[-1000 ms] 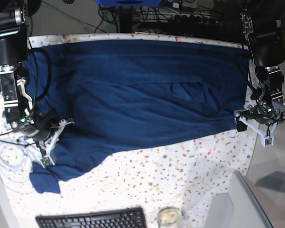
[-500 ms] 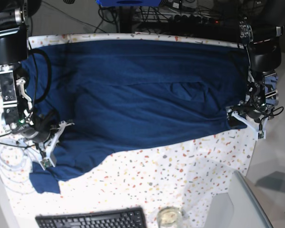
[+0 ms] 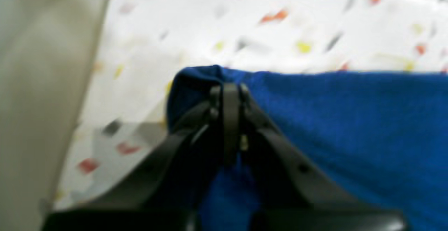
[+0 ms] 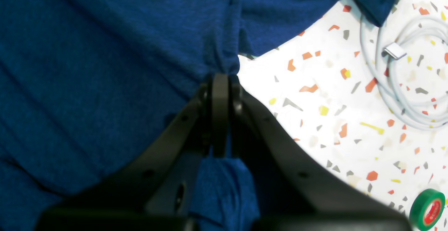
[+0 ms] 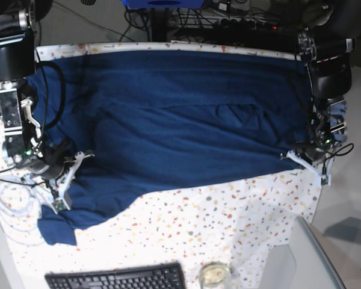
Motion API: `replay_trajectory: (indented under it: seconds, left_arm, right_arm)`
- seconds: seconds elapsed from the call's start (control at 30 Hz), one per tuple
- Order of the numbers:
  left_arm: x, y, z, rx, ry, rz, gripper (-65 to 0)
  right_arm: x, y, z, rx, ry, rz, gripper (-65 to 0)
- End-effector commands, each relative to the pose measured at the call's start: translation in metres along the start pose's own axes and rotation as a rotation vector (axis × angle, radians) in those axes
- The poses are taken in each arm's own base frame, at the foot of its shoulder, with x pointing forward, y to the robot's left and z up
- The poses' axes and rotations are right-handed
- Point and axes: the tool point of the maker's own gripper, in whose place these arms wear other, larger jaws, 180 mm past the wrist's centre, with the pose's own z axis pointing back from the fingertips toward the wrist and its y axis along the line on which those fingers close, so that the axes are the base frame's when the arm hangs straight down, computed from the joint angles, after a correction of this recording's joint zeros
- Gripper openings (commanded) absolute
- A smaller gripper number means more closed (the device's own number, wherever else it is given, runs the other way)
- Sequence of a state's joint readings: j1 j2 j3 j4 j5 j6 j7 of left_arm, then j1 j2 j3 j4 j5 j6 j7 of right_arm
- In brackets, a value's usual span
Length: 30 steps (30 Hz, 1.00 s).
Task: Layout the t-shirt on the table in an organized manner, then fold the t-shirt properly
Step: 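Lift the held edge with both grippers and pull it taut, then carry the held edge with both grippers across the shirt toward its middle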
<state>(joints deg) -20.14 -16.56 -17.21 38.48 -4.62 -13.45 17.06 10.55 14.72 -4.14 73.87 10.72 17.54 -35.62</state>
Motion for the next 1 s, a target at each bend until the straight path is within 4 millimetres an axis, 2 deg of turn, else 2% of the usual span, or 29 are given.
replay_trajectory:
  seconds: [0.0,0.1,0.23,0.3,0.37,0.47,0.57,0.73,0.83,0.97]
  left_arm:
    - [0.028,0.004,0.0,0.006,-0.062,0.003,-65.0]
    - [0.035,-0.002,-0.001,-0.002,-0.075,0.007,-65.0]
    - [0.063,-0.006,0.004,-0.007,-0.135,-0.005,-65.0]
    - [0.076,-0.008,0.008,-0.008,-0.167,-0.015,-65.0]
    - [0.082,-0.008,0.01,-0.009,-0.185,-0.021,-65.0]
    - [0.081,-0.009,0.012,-0.009,-0.164,-0.026,-65.0]
    - [0.093,-0.011,0.02,-0.009,-0.174,-0.043,-65.0]
    - [0.101,-0.012,0.033,-0.004,-0.2,-0.075,-65.0]
    - [0.091,-0.011,0.033,-0.001,-0.168,-0.081,-65.0]
    - [0.089,-0.011,0.039,0.001,-0.179,-0.098,-65.0]
  right_arm:
    - [0.02,-0.011,0.002,-0.018,-0.05,0.002,-64.8]
    - [0.018,-0.016,-0.003,-0.021,-0.03,-0.011,-64.8]
    - [0.023,-0.022,-0.01,-0.025,-0.064,-0.027,-64.8]
    - [0.022,-0.033,-0.012,-0.04,-0.057,-0.032,-64.8]
    - [0.024,-0.037,-0.013,-0.045,-0.058,-0.035,-64.8]
    - [0.033,-0.039,-0.012,-0.047,-0.1,-0.031,-64.8]
    - [0.032,-0.05,-0.008,-0.067,-0.099,-0.022,-64.8]
    - [0.032,-0.05,-0.008,-0.065,-0.098,-0.021,-64.8]
    - [0.035,-0.048,-0.005,-0.065,-0.115,-0.009,-64.8]
    - [0.039,-0.043,0.004,-0.063,-0.144,0.014,-64.8]
